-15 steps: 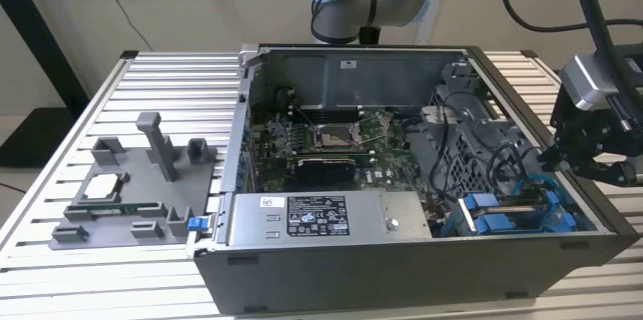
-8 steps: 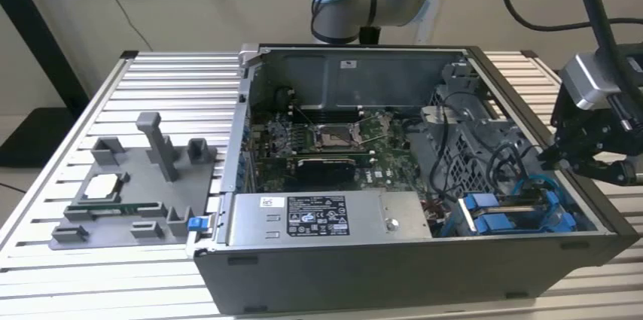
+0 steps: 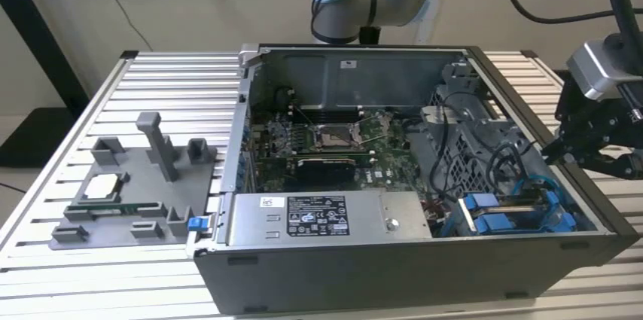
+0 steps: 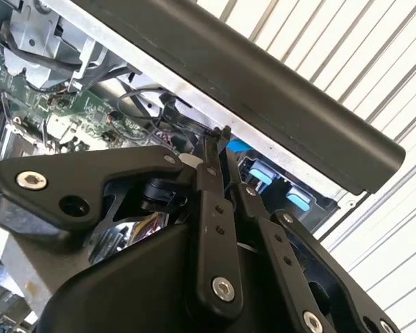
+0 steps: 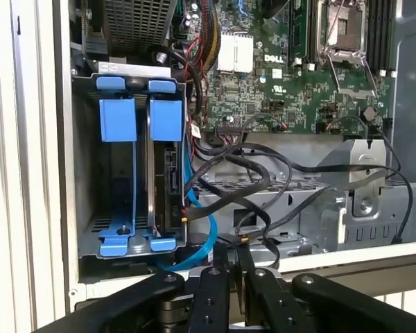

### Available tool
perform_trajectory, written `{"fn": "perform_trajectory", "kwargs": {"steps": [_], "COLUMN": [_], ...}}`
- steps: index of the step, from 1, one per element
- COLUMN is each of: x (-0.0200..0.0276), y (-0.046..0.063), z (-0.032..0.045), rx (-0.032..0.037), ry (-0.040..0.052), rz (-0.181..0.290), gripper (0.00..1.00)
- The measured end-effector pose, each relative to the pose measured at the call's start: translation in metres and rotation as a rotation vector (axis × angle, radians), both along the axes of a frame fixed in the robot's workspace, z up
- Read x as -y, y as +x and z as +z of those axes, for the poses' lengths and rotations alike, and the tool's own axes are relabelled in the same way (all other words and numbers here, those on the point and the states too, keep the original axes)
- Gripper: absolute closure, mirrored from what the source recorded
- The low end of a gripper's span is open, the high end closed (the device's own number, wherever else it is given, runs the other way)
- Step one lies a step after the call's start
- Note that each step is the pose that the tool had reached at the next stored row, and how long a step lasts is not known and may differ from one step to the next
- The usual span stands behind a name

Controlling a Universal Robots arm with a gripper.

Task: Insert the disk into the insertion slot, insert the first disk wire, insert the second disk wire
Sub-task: 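Insert the second disk wire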

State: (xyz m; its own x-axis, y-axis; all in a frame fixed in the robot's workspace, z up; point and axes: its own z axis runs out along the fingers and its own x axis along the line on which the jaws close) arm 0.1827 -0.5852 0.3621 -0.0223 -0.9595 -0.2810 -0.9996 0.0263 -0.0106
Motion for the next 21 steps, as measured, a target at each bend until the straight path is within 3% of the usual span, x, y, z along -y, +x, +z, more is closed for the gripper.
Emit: {"fn": "perform_trajectory", "kwargs": {"steps": [6,21], "x": [0.0000,0.0000], "y": [-0.004,-0.025], "z": [0.0061,0.0248], "rx": [-0.0030,-0.0063], "ry": [0.0001,0.0001], "rz": [0.000,0.000], "gripper": [1.00,1.00]}}
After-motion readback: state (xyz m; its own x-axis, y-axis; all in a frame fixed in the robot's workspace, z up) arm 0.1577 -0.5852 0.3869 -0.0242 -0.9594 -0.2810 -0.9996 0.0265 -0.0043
